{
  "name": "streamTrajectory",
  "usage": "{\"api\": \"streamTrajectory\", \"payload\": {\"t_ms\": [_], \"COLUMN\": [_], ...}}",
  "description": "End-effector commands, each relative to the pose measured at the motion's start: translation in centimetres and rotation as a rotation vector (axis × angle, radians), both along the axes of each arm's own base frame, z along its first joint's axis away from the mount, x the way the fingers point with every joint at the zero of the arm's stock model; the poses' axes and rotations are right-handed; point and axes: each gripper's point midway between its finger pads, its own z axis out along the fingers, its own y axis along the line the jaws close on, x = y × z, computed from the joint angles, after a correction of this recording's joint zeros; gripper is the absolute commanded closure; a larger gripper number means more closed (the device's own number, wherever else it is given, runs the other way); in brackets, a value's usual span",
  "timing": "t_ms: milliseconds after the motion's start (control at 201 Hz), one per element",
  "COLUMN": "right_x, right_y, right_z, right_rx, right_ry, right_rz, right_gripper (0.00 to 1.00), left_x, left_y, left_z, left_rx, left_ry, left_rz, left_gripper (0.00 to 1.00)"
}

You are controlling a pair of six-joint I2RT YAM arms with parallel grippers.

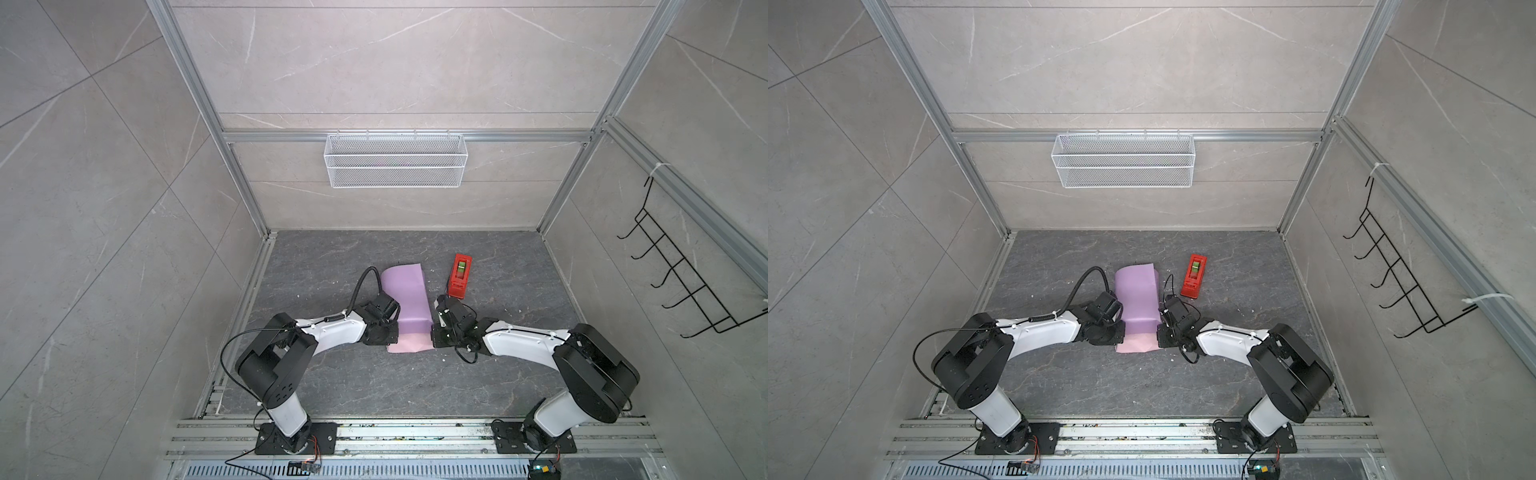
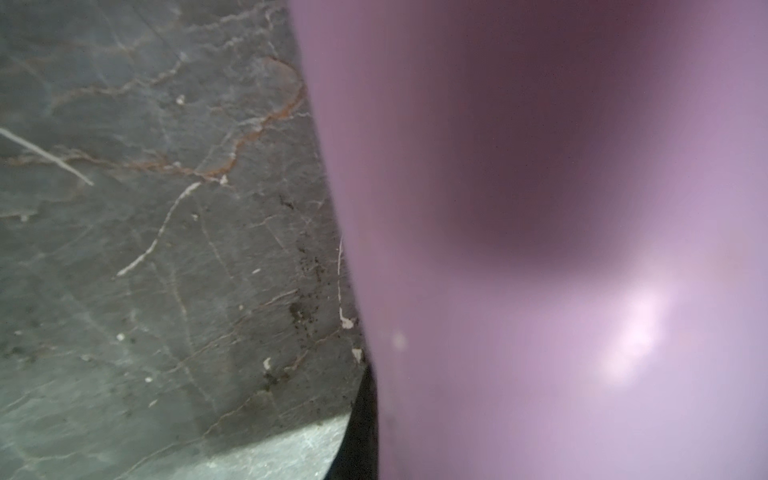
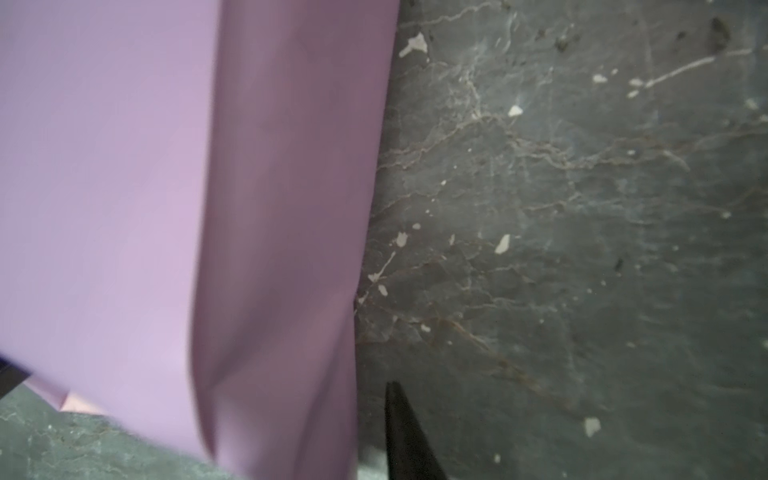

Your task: Wrap the gift box in paper

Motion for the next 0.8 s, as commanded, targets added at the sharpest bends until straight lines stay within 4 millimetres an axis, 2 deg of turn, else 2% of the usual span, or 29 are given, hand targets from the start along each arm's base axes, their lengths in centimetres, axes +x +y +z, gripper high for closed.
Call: {"api": "streamTrajectory", "payload": {"t_ms": [0,154,219,363,438,622,707,791], "right_x": [0.0,0.4,0.5,0.3,0.2,0.1,0.0,-0.2], "right_y": [0.3,0.7,0.8,0.6,0.5,0.3,0.3,0.0], "right_z": [-0.4,-0.4,-0.4,-0.5,-0.4,-0.3,-0.1,0.2], "right_rx": [0.000,0.012,0.013,0.013,0.013,0.009,0.011,0.010], "right_ry": [0.011,0.013,0.016,0.020,0.020,0.017,0.014,0.010], "right_rz": [-0.001,-0.009,-0.015,-0.021,-0.020,-0.021,-0.022,-0.024], "right_gripper": [0.86,0.96,0.97,0.97,0.96,0.94,0.90,0.83], "left_x": [0.4,0.4,0.4,-0.6,-1.5,-2.8,-2.7,-2.6], "left_y": [0.0,0.0,0.0,0.3,0.5,1.1,1.0,0.7], "left_z": [0.4,0.7,1.0,1.5,1.6,0.7,0.3,0.1], "left_rx": [0.012,0.004,0.000,-0.010,0.001,0.018,0.024,0.022], "left_ry": [-0.004,-0.011,-0.014,-0.013,-0.010,0.007,0.015,0.015], "left_rz": [0.015,0.019,0.024,0.043,0.052,0.073,0.072,0.068], "left_gripper": [1.00,1.00,1.00,0.81,0.77,0.77,0.81,0.89]}}
